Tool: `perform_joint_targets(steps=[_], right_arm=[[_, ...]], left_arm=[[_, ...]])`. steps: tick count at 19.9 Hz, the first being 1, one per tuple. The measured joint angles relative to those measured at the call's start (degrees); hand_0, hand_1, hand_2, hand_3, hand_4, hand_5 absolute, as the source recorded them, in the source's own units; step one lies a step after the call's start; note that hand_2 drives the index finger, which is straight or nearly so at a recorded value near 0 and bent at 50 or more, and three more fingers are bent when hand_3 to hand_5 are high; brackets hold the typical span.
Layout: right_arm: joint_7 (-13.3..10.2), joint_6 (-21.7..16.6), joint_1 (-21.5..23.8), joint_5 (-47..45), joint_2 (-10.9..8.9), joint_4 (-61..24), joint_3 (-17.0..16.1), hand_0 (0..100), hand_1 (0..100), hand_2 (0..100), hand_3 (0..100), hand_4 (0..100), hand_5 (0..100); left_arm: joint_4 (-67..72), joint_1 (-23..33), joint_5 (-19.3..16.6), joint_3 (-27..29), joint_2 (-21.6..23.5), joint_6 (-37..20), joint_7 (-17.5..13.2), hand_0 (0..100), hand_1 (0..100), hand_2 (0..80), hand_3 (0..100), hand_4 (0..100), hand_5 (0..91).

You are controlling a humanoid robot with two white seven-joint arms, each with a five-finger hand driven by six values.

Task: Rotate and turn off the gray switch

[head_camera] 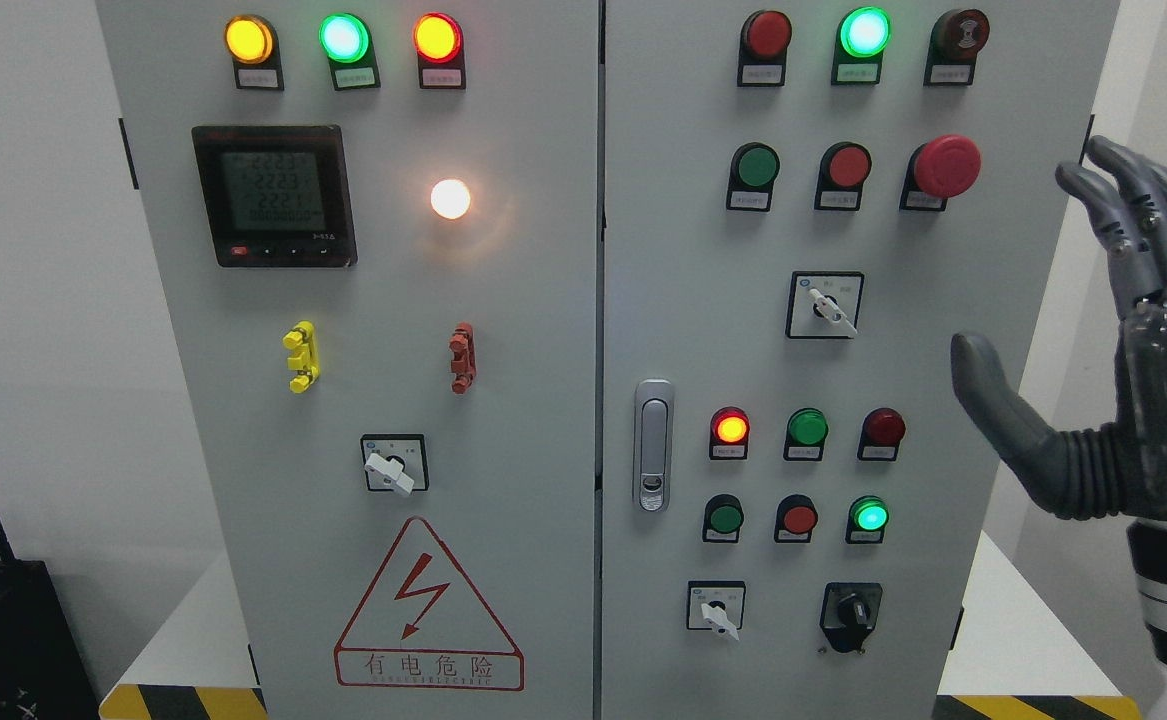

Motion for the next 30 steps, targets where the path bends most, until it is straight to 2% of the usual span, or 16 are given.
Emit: perform_joint_targets(steps=[20, 22, 24, 26, 27, 30], right_arm=[[0.0, 0.4, 0.0, 0.0, -0.10, 0.2, 0.1, 35, 25, 0, 0, 0, 0], [0.0, 0.5, -0.1, 0.0, -0.09, 0.2, 0.1, 35, 26, 0, 0, 4, 0], [0.0, 0.6, -0.1, 0.0, -0.09, 0.2, 0.1, 35, 26, 0, 13, 12, 5], [0.0, 0.6, -0.1, 0.0, -0.08, 0.3, 0.1, 35, 26, 0, 19, 14, 7], [0.0, 0.6, -0.1, 0.0, -0.08, 0.3, 0.1, 35, 26, 0, 23, 16, 12], [-0.1, 0.6, -0.1, 0.0, -0.06, 0.3, 0.1, 35, 27, 0, 27, 17, 16]], left_arm=[[0.0, 0.0, 0.0, 0.0, 0.0, 0.0, 0.0, 12, 39, 0.0, 0, 0, 0.0], [0.0, 0.0, 0.0, 0.0, 0.0, 0.0, 0.0, 12, 39, 0.0, 0, 0, 0.0], [0.0, 0.0, 0.0, 0.0, 0.0, 0.0, 0.0, 12, 39, 0.0, 0, 0, 0.0], [0.0, 0.0, 0.0, 0.0, 0.0, 0.0, 0.0, 12, 39, 0.0, 0, 0, 0.0], [0.0, 0.0, 0.0, 0.0, 0.0, 0.0, 0.0, 12, 39, 0.0, 0, 0, 0.0], [0.0, 0.0, 0.0, 0.0, 0.0, 0.0, 0.0, 12, 39, 0.0, 0, 0, 0.0]])
